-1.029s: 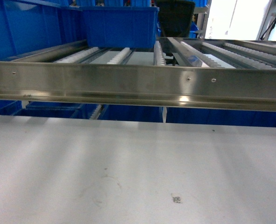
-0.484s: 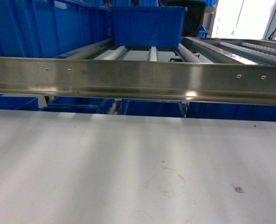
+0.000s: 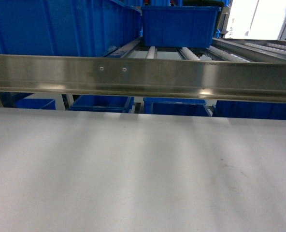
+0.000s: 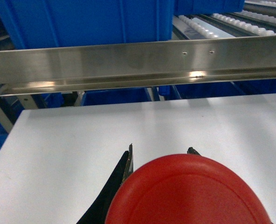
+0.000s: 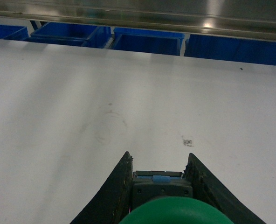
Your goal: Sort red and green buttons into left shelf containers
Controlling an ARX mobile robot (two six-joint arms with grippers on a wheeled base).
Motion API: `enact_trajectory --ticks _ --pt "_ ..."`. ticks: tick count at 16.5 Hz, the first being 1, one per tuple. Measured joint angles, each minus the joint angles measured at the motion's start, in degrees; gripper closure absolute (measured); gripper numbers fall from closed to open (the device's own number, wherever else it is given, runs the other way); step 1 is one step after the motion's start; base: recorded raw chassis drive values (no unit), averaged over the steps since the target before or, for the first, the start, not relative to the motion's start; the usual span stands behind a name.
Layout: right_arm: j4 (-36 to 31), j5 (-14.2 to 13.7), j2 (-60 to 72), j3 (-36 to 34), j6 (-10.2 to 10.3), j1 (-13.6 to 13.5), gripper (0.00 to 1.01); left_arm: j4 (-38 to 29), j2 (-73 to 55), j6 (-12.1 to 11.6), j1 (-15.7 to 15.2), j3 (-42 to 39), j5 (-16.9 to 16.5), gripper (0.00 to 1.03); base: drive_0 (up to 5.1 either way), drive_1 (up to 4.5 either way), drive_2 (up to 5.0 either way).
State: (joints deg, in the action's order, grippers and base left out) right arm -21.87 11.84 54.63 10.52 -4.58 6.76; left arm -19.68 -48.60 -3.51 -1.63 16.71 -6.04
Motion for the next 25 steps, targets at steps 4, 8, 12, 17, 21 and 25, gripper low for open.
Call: enact_trajectory --ticks 4,8,12,17,21,25 --pt "0.0 0.0 0.0 0.0 0.0 0.0 0.72 0.1 0.0 0.0 0.0 0.0 0.0 0.77 -4.9 2.45 2.4" --pt "0.1 0.0 0.0 0.0 0.0 0.0 0.72 0.0 0.0 0.0 0.0 0.0 0.0 0.77 -4.9 2.43 2.4" --pt "0.0 0.0 0.0 0.0 0.0 0.0 0.72 0.0 0.0 0.0 0.0 0.0 0.0 0.77 -5.0 2.35 2.4" --pt "-0.1 0.0 0.0 0.0 0.0 0.0 0.72 0.2 0.0 0.0 0.0 0.0 0.0 0.77 -4.9 2.49 2.5" --pt "0.0 0.0 0.0 0.0 0.0 0.0 0.72 0.0 0.0 0.0 0.0 0.0 0.0 0.77 -4.9 2.42 2.4" --pt "-0.1 0.0 0.0 0.0 0.0 0.0 0.72 -0.1 0.0 0.0 0.0 0.0 -0.1 0.77 -4.9 2.47 2.5"
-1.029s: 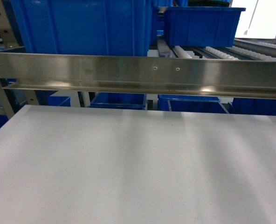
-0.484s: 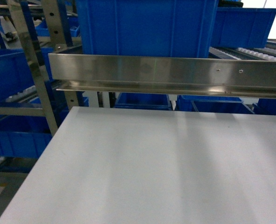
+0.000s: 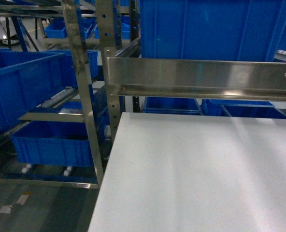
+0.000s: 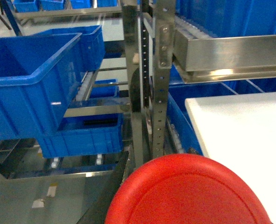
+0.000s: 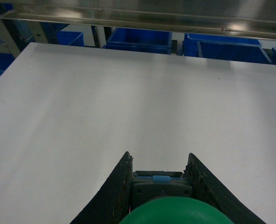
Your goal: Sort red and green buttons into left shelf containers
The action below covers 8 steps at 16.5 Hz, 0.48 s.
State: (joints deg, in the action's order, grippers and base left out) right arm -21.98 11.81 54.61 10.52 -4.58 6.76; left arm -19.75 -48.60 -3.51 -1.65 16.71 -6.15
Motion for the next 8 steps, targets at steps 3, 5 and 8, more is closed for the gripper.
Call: enact_trajectory --ticks 3,5,8 --pt "0.1 0.0 0.0 0.0 0.0 0.0 0.72 0.0 0.0 0.0 0.0 0.0 0.1 0.77 -4.9 2.46 2.5" --pt "0.1 0.0 0.0 0.0 0.0 0.0 0.72 0.1 0.0 0.0 0.0 0.0 0.1 0.77 -4.9 2.44 2.4" --pt "0.2 0.0 0.0 0.0 0.0 0.0 0.72 0.2 0.0 0.0 0.0 0.0 0.1 0.77 -4.9 2.45 2.5"
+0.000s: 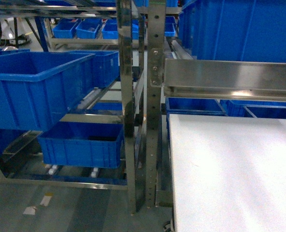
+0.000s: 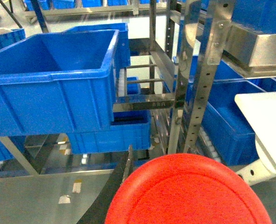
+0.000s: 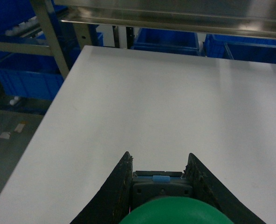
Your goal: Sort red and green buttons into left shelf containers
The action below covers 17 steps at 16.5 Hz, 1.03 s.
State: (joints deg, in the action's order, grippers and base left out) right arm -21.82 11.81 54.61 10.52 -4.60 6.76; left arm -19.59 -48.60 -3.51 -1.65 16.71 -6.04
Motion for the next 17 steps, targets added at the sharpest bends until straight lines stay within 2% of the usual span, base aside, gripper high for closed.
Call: enact_trajectory --ticks 17 --pt "0.0 0.0 0.0 0.0 0.0 0.0 0.72 0.0 0.0 0.0 0.0 0.0 0.0 0.77 -4.9 2.46 2.5"
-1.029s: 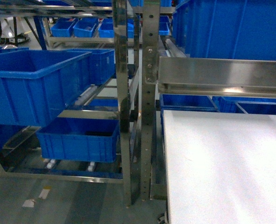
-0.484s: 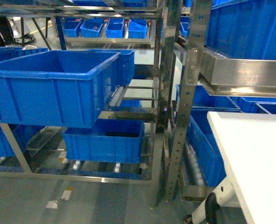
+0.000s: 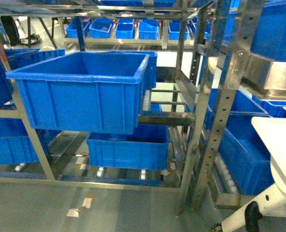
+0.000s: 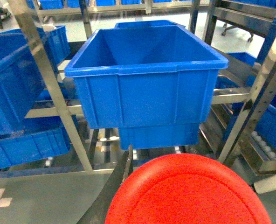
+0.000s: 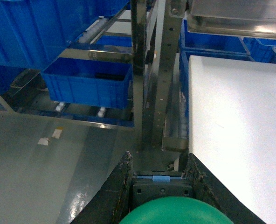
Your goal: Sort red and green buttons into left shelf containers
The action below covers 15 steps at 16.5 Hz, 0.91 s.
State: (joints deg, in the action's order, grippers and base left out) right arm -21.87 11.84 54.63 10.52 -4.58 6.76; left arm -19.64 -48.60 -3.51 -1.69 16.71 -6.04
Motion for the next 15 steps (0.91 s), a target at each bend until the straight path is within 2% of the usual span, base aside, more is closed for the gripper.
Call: enact_trajectory --ticks 15 --pt "0.1 0.0 0.0 0.0 0.0 0.0 0.72 0.1 0.0 0.0 0.0 0.0 0.0 0.77 -5.0 2.4 2.4"
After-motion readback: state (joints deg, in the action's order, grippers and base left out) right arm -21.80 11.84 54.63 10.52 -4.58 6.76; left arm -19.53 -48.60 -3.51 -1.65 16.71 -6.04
